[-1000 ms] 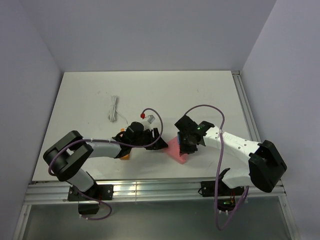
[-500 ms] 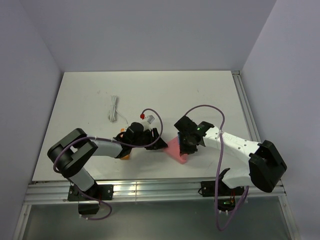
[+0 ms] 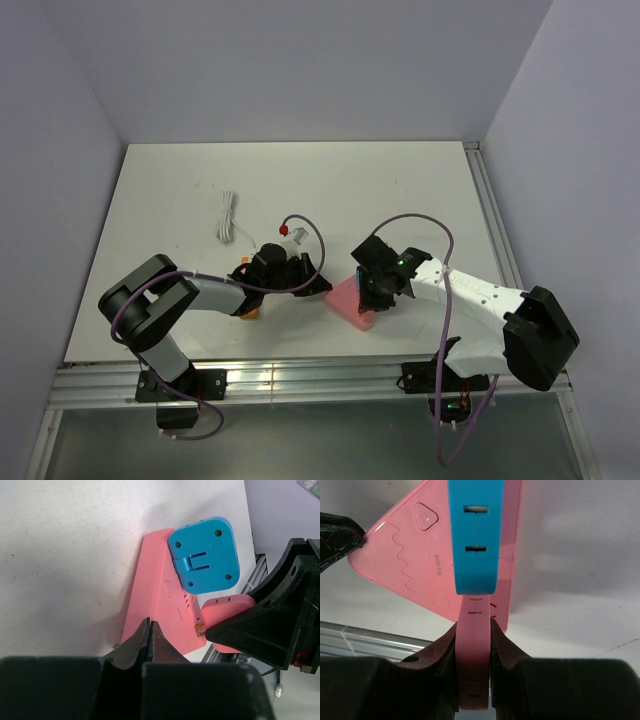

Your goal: Insert the plug

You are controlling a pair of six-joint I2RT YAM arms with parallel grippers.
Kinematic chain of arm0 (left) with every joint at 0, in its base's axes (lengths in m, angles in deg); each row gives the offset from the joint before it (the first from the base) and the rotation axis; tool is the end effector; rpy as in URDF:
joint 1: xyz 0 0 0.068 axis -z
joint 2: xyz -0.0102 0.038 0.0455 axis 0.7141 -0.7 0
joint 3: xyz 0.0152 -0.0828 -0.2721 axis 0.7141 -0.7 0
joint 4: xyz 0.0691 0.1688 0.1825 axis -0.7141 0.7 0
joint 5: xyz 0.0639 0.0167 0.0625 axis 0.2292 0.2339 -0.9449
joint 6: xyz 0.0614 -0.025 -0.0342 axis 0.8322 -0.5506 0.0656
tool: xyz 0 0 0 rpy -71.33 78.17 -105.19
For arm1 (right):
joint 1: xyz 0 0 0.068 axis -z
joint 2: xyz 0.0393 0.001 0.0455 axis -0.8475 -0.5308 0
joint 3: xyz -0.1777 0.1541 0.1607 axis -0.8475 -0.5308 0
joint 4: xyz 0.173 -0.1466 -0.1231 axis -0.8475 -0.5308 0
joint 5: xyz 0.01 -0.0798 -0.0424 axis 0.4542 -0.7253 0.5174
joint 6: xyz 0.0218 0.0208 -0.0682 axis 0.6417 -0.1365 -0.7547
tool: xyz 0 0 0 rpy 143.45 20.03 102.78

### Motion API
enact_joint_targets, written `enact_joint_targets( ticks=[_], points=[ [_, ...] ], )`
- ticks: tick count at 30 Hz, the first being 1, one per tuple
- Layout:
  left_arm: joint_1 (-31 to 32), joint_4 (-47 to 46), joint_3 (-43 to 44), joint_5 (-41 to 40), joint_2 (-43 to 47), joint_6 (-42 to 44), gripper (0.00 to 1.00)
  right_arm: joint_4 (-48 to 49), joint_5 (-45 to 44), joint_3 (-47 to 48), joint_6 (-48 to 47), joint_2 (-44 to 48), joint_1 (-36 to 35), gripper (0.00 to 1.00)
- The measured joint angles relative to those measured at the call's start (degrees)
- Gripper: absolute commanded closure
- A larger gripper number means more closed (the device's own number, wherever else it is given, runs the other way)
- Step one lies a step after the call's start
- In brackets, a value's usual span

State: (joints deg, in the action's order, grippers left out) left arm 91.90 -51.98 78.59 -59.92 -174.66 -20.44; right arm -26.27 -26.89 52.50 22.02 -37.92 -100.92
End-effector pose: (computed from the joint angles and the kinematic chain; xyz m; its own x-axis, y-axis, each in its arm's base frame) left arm 0.2117 -0.2506 0.1453 -0.8676 -0.1495 -0.4743 0.3390 0.5199 -0.7841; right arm 0.1652 0.1557 0.1849 -0.9726 0.0188 -0.2316 -0.0385 0.9699 0.2405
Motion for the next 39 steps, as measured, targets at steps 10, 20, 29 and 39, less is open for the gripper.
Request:
enact_joint_targets(
  ticks=[10, 20, 29, 39],
  points=[
    [0.0, 0.0, 0.0, -1.2, 0.0, 0.0, 1.0, 3.4, 2.8, -2.5, 2.6, 1.4, 0.0, 1.0],
    [1.3, -0.1, 0.7, -4.3, -0.7, -0.3, 0.97, 4.7, 4.0, -3.2, 4.3, 2.0, 0.0, 1.0],
    [3.5, 7.7, 0.3, -6.4, 3.8, 2.8, 0.26, 6.9, 4.3, -3.7, 4.0, 1.9, 0.0, 1.0],
    [3.9, 15.0, -2.7, -7.5, 8.9, 4.1, 0.32, 10.2, 4.1, -4.4, 2.8, 1.9, 0.2, 1.0]
  ],
)
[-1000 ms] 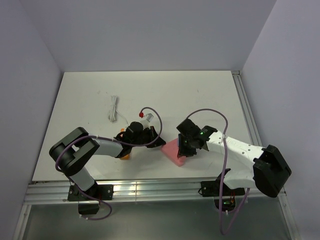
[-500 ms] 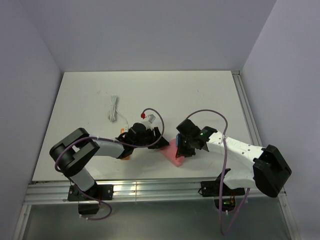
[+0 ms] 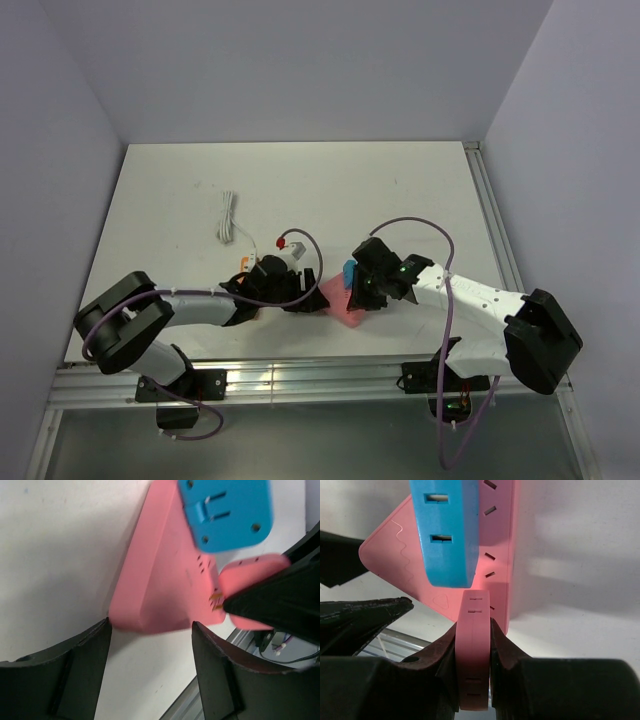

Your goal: Insert the plug

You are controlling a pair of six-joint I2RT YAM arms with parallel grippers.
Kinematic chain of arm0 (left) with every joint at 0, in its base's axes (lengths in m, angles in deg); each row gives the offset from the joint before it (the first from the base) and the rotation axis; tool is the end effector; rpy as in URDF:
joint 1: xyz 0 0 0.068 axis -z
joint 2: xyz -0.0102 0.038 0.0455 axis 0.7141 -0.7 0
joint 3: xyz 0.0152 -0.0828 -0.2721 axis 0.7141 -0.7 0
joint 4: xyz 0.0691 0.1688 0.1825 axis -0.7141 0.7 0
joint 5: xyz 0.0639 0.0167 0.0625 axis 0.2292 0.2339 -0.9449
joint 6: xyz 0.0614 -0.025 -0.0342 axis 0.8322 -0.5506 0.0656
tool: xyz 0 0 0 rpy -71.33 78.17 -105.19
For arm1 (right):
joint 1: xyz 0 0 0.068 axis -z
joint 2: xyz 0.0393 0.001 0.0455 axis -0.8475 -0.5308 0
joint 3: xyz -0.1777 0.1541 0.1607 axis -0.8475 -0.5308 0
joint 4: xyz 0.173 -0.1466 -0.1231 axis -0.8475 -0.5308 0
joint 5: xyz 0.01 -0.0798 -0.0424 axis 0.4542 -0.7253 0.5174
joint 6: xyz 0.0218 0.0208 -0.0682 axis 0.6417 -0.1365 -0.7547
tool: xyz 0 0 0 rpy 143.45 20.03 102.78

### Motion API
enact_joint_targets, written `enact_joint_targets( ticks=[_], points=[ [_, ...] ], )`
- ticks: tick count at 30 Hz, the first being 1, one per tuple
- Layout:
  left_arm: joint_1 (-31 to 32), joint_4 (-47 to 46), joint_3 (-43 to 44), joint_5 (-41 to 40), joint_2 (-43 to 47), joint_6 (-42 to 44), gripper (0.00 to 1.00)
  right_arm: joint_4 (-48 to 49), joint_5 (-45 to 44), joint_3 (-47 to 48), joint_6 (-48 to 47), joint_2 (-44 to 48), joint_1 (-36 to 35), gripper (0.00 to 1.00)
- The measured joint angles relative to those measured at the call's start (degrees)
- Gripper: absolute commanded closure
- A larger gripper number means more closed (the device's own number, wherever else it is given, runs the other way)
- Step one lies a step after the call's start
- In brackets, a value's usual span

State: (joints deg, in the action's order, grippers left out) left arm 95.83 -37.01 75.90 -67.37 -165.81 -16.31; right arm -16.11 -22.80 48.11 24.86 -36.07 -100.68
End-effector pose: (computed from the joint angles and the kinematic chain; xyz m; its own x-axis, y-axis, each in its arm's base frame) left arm 0.1797 -0.2350 0.1452 -0.8649 -0.0693 -0.4972 0.3351 0.6578 -0.6745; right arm 0.1664 0.1616 0.1791 -0.9624 0.0769 -0.2606 -0.0298 0.9235 0.3824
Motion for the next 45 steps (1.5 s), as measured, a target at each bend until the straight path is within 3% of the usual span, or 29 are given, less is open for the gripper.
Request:
enact_joint_targets(
  ticks=[10, 45],
  points=[
    [0.2, 1.6, -1.5, 0.2, 1.4, -0.5, 0.33, 0.5, -0.3, 0.0, -0.6, -0.2, 0.3, 1.0],
    [-4.3, -6.1, 0.1, 4.7, -3.7, -5.1, 0.37, 1.1, -0.7, 0.0, -1.6, -0.3, 0.3, 1.0]
  ],
)
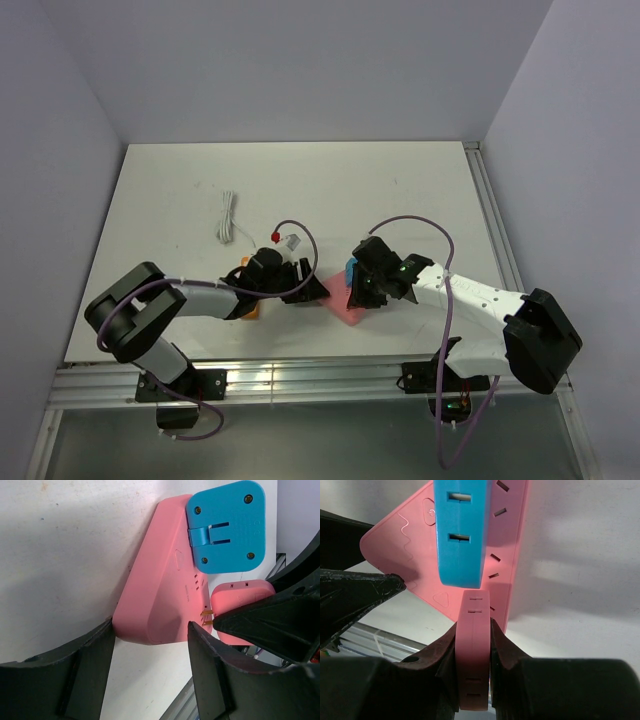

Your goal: Insert the plug

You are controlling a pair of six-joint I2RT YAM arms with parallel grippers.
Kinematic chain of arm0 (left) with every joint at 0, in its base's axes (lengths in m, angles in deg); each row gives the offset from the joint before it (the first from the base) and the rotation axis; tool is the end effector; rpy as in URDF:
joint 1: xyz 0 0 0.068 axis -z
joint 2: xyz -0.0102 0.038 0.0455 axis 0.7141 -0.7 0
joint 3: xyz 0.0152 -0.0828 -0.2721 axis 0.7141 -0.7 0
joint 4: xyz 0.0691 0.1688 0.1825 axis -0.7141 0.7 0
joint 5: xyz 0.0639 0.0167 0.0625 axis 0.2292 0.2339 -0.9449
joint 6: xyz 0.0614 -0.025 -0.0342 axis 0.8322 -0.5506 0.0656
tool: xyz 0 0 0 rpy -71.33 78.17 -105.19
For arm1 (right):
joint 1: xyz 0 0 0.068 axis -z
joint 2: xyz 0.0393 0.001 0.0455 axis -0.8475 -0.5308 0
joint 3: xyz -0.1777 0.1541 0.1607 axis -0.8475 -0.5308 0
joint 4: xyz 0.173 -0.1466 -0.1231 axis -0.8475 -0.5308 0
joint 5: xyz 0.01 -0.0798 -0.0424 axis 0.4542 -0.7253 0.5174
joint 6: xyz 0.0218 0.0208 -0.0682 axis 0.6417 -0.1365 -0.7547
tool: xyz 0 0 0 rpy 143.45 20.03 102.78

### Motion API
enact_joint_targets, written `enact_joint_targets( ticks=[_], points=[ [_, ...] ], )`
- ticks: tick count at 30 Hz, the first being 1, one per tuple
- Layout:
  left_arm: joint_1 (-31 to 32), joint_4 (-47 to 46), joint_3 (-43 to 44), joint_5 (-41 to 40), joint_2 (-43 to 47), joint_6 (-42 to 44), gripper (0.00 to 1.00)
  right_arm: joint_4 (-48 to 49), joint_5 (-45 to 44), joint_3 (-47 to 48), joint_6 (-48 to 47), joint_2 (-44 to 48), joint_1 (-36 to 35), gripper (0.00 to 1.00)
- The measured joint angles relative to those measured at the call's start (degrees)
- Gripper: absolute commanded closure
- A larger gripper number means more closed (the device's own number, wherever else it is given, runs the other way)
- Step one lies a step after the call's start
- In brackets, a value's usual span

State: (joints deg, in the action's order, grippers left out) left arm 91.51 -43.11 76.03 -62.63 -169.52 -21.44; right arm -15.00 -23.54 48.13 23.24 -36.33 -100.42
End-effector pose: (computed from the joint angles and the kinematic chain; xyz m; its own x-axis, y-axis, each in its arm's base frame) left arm 0.1997 -0.2309 0.1405 -0.8921 -0.1597 -0.4226 0.2501 0.6044 -0.7564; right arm 0.1697 0.1621 0.1794 -0.9553 0.0613 -0.2893 -0.0544 0.9252 0.3755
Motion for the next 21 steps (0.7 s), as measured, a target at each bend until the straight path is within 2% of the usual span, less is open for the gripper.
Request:
enact_joint_targets(
  ticks=[3, 7, 11, 14, 15, 21],
  points=[
    [-0.2, -0.3, 0.0, 0.2, -0.4, -0.4, 0.42, 0.0, 0.0, 0.0, 0.0, 0.0, 0.0, 1.0],
    [-0.5, -0.5, 0.0, 0.2, -1.2, -0.6, 0.58, -0.1, 0.0, 0.1, 0.0, -0.1, 0.0, 1.0],
    [-0.8, -1.4, 0.7, 0.5, -2.1, -1.4, 0.6, -0.3, -0.1, 0.2, 0.0, -0.1, 0.0, 1.0],
    [-0.9, -2.3, 0.8, 0.8, -2.9, -1.8, 0.79, -0.5, -0.4, 0.2, 0.0, -0.1, 0.0, 1.0],
    [-0.9, -2.4, 0.9, 0.9, -3.1, -1.8, 0.99, -0.5, -0.5, 0.2, 0.0, -0.1, 0.0, 1.0],
    [-1.1, -3.3, 2.0, 1.3, -4.7, -1.9, 1.0, -1.1, -1.2, 0.5, 0.0, -0.1, 0.2, 1.0]
  ],
)
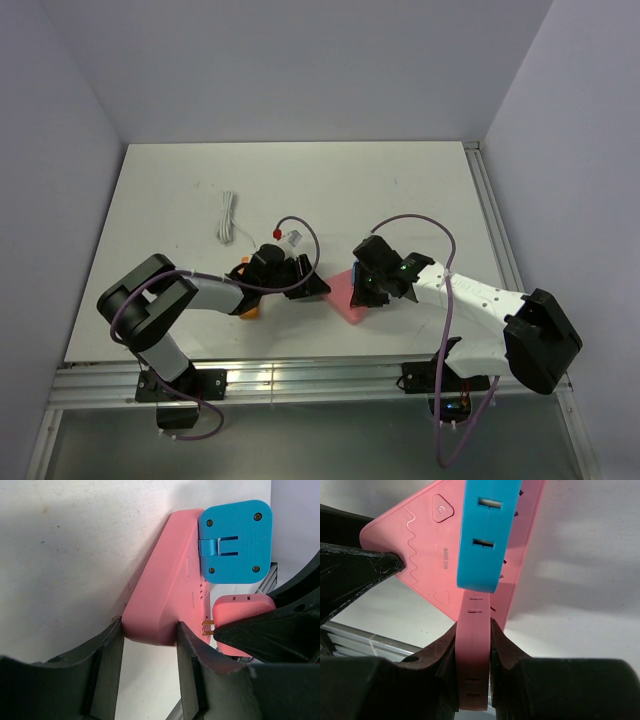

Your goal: Insert the plug

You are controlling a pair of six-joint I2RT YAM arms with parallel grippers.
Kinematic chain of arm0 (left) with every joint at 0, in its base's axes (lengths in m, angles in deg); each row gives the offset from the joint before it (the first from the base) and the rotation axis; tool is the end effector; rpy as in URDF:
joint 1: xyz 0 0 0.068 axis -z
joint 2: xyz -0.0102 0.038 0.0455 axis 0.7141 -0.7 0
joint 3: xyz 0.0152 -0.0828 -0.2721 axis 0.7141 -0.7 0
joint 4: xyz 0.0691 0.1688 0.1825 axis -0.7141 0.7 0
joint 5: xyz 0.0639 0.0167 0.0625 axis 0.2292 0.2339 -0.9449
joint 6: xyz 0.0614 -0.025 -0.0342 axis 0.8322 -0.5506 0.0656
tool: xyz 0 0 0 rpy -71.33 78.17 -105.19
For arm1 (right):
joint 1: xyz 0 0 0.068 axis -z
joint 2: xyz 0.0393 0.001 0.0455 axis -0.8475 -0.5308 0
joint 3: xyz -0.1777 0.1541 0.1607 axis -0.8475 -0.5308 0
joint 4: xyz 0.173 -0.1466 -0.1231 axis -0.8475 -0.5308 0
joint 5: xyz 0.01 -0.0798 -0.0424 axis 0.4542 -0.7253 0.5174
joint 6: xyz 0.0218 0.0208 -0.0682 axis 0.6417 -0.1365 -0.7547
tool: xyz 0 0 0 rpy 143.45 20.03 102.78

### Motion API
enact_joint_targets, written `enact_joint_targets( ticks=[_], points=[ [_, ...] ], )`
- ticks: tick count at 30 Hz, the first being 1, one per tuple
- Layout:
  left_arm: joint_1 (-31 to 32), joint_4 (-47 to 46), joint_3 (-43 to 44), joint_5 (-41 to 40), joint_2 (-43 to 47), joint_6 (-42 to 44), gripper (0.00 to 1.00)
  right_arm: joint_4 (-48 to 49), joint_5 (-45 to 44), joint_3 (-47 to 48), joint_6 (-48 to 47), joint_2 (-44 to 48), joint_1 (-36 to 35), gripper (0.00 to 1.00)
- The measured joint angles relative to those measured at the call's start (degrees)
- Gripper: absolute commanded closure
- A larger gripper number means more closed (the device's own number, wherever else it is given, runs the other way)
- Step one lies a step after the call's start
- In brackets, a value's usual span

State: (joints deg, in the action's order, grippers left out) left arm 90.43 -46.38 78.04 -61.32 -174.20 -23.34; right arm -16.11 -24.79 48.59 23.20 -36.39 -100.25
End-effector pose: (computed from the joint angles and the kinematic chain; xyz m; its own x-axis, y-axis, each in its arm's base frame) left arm 0.2132 -0.2382 0.1333 -0.9005 -0.1852 -0.3935 0.2200 0.5865 -0.7795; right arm 0.1706 0.1602 0.1803 -0.9533 0.0665 -0.2947 -0.0443 0.9342 0.3541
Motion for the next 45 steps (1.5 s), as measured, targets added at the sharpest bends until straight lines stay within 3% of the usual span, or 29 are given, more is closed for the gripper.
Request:
enact_joint_targets(
  ticks=[6, 17, 33, 45],
  points=[
    [0.6, -0.5, 0.0, -0.9, -0.2, -1.2, 1.0, -0.9, -0.7, 0.4, -0.1, 0.0, 0.1, 1.0],
    [5.1, -1.6, -1.0, -10.2, 0.6, -5.2, 1.0, -2.9, -1.9, 1.4, 0.1, -0.7, -0.2, 1.0],
    [7.1, -2.5, -1.6, -15.0, 0.7, -7.6, 1.0, -5.6, -5.7, 4.4, 2.8, -3.6, -2.9, 1.0],
    [8.2, -3.7, -2.2, -17.7, 0.7, -8.4, 1.0, 1.9, -8.9, -2.0, 10.4, -0.3, -4.9, 1.0]
  ],
)
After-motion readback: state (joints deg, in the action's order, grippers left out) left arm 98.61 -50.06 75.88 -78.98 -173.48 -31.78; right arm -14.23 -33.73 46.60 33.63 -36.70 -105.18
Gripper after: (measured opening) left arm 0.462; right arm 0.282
